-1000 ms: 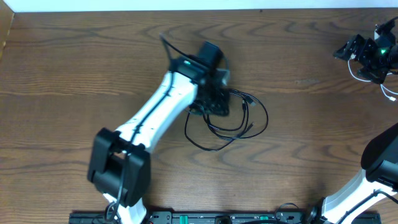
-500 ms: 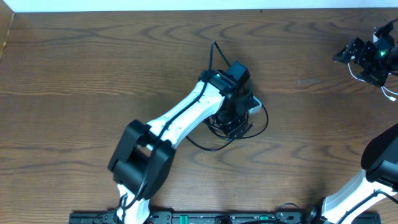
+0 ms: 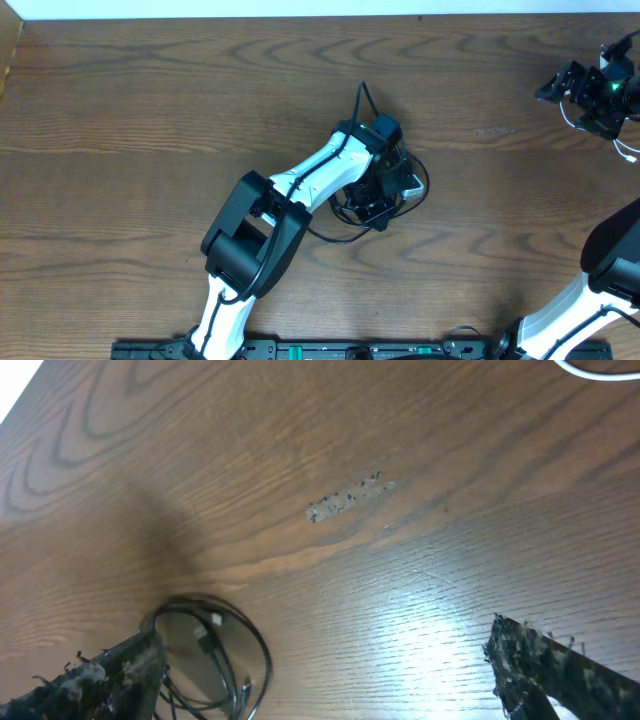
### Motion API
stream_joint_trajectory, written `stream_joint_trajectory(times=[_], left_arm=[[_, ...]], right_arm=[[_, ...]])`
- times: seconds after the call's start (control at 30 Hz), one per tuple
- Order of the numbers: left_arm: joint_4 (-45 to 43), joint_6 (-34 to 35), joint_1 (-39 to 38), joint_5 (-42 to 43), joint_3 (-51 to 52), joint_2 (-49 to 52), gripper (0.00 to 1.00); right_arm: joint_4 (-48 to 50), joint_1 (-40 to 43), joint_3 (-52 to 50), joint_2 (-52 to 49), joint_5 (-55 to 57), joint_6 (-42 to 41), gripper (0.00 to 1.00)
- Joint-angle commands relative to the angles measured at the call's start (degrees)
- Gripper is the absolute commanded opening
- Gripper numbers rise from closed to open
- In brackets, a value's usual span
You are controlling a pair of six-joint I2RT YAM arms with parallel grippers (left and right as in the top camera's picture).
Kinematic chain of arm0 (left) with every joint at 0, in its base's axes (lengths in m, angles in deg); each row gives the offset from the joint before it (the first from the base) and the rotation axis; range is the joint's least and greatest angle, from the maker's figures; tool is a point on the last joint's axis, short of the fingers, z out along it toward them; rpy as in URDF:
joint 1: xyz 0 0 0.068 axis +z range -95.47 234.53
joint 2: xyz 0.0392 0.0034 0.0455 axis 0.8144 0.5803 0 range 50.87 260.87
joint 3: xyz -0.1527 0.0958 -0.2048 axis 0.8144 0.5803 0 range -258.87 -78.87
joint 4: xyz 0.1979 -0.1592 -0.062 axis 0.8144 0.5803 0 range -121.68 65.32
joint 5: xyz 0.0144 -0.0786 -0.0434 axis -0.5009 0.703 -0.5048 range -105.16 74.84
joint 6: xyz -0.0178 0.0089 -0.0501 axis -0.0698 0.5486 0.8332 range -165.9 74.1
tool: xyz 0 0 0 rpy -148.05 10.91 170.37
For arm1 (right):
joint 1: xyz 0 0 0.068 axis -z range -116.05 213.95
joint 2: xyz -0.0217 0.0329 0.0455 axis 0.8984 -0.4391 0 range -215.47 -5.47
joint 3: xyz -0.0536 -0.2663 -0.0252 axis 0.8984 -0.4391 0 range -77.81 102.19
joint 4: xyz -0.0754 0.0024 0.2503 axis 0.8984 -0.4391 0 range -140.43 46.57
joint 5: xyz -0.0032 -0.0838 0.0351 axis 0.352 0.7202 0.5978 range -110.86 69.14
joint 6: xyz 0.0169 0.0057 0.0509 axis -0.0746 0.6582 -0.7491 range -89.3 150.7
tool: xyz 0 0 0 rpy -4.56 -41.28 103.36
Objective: Untangle cables
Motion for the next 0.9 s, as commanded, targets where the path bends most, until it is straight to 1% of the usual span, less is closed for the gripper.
stream_joint_trajectory(times=[0.0, 0.07, 0.2, 0.3, 0.37, 0.43, 0.53, 0.63, 0.7, 0.87], left_arm=[[0.87, 0.90, 0.44, 0.92, -2.95, -1.55, 0.07], [1.92, 3.26, 0.90, 0.87, -5.92, -3.32, 0.07], [2.91, 11.45, 1.49, -0.63, -13.29, -9.44, 0.07], [1.86, 15.39, 1.49, -2.05, -17.11, -15.28, 0.07], [-0.52, 18.75, 1.49, -4.24, -17.99, -19.76, 0.08], [-3.52, 22.64, 1.60, -7.76, -17.97, -24.46, 0.08], [-7.21, 27.39, 1.75, -13.22, -17.97, -30.01, 0.07], [-10.62, 29.88, 2.05, -17.55, -17.97, -34.21, 0.07], [-12.33, 31.30, 2.45, -19.58, -17.97, -36.02, 0.07], [-15.54, 35.80, 4.98, -22.69, -17.97, -37.51, 0.08]], right_arm=[[-0.13, -0.31, -0.07, 0.55, -1.95, 0.92, 0.99], [-0.17, -0.68, -0.07, 0.55, -3.39, 0.94, 0.99], [-1.20, -2.01, -0.07, 0.55, -3.78, 0.98, 0.98], [-1.79, -3.23, -0.07, 0.55, -3.80, 2.05, 0.98], [-2.10, -4.02, -0.07, 0.57, -3.96, 2.03, 0.98], [-2.73, -4.59, -0.04, 0.83, -8.04, 3.98, 0.98], [-3.08, -4.68, -0.04, 2.38, -20.96, 10.12, 0.96], [-2.32, -4.74, -0.04, 4.72, -29.33, 12.11, 0.95], [-1.95, -5.09, -0.04, 6.71, -31.54, 12.11, 0.95], [-2.32, -6.80, -0.04, 12.11, -31.41, 12.31, 0.96]])
